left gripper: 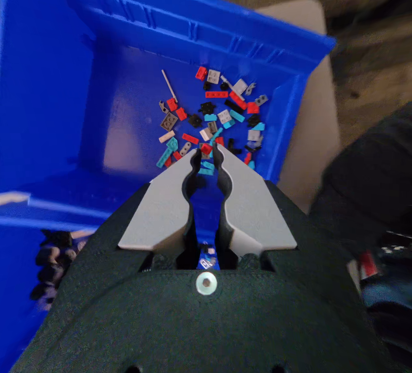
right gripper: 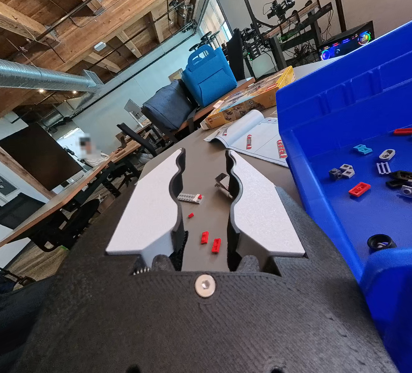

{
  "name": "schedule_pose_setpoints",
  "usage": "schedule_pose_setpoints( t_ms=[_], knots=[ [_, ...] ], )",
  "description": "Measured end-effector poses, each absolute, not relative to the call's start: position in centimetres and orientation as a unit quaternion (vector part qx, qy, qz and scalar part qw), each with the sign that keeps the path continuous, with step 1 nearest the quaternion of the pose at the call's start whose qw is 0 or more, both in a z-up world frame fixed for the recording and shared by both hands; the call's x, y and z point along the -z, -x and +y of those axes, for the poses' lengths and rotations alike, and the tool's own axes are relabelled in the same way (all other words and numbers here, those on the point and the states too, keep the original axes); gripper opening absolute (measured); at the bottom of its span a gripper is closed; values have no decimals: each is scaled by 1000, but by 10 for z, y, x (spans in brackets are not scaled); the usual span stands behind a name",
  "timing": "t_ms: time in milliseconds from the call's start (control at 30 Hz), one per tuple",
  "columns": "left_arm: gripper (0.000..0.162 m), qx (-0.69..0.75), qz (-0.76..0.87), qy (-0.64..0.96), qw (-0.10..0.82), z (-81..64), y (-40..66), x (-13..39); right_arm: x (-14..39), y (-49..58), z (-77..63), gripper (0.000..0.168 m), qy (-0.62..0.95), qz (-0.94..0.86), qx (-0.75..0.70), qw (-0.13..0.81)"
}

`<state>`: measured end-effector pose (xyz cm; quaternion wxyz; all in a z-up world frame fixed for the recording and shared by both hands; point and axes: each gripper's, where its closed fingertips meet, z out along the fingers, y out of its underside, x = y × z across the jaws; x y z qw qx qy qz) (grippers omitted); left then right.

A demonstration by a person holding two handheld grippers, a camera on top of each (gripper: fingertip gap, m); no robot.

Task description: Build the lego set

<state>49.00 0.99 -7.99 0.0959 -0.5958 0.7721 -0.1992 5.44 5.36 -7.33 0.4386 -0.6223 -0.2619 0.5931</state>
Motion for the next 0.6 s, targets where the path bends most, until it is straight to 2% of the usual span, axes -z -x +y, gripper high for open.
schedule_pose_setpoints(
  t_ms=[33,200,333,467,600],
  knots=[
    [12,224,756,606,108,9,-479,63,73,-54,54,36,622,-262,-594,438],
    [12,316,651,665,184,7,-383,-14,74,-54,54,36,623,-263,-592,438],
    [12,346,538,727,250,1,-267,-44,74,-54,54,36,624,-265,-590,438],
    [12,320,418,798,295,-13,-140,-21,75,-55,55,36,628,-265,-581,445],
    [12,288,318,854,294,-38,-45,53,77,-52,53,36,631,-279,-566,452]
  ],
)
